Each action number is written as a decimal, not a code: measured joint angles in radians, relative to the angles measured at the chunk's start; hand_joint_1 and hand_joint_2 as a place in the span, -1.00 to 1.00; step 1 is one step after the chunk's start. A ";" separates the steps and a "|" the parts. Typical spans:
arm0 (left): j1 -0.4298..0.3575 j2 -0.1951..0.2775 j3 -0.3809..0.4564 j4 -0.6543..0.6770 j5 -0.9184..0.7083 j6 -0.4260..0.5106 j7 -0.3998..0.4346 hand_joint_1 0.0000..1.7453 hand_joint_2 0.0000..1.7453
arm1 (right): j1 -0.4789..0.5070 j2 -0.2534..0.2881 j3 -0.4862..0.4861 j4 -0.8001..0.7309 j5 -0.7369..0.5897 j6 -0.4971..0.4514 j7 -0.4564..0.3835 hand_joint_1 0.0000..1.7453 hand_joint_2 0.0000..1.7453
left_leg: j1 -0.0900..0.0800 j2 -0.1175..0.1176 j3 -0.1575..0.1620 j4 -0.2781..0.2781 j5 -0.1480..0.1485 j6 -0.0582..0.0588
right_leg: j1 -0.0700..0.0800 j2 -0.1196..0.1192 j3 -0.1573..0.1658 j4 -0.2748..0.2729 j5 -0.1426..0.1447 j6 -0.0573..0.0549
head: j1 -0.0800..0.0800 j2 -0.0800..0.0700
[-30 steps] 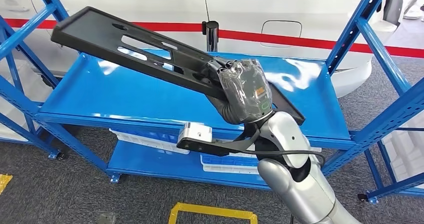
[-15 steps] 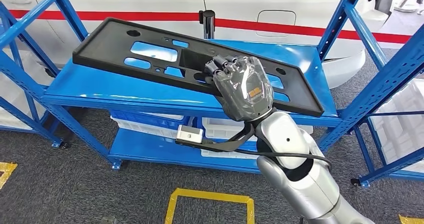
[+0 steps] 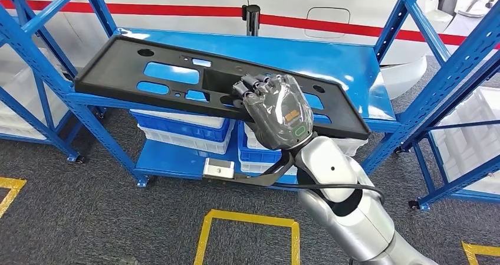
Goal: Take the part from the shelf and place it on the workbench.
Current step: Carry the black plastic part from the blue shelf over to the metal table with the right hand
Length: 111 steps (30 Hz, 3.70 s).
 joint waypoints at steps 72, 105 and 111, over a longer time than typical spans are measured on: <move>0.008 -0.012 0.001 0.014 0.030 0.062 -0.002 -1.00 1.00 | 0.149 -0.028 -0.057 0.073 -0.029 -0.276 -0.129 1.00 1.00 | -0.005 0.015 -0.187 0.005 0.163 -0.002 | 0.000 0.004 0.173 0.015 -0.141 0.005 | 0.009 0.000; 0.017 -0.029 0.000 0.012 0.039 0.101 -0.013 -1.00 1.00 | 0.204 -0.049 -0.054 0.066 -0.015 -0.375 -0.172 1.00 1.00 | 0.000 -0.068 -0.121 0.024 0.095 -0.011 | -0.012 0.029 0.106 0.006 -0.099 -0.005 | 0.006 0.000; 0.018 -0.030 -0.005 0.012 0.029 0.107 -0.012 -1.00 1.00 | 0.205 -0.050 -0.055 0.065 -0.068 -0.389 -0.178 1.00 1.00 | 0.004 -0.004 -0.227 0.270 -0.039 -0.029 | -0.006 -0.013 0.101 0.005 -0.089 -0.030 | -0.002 0.000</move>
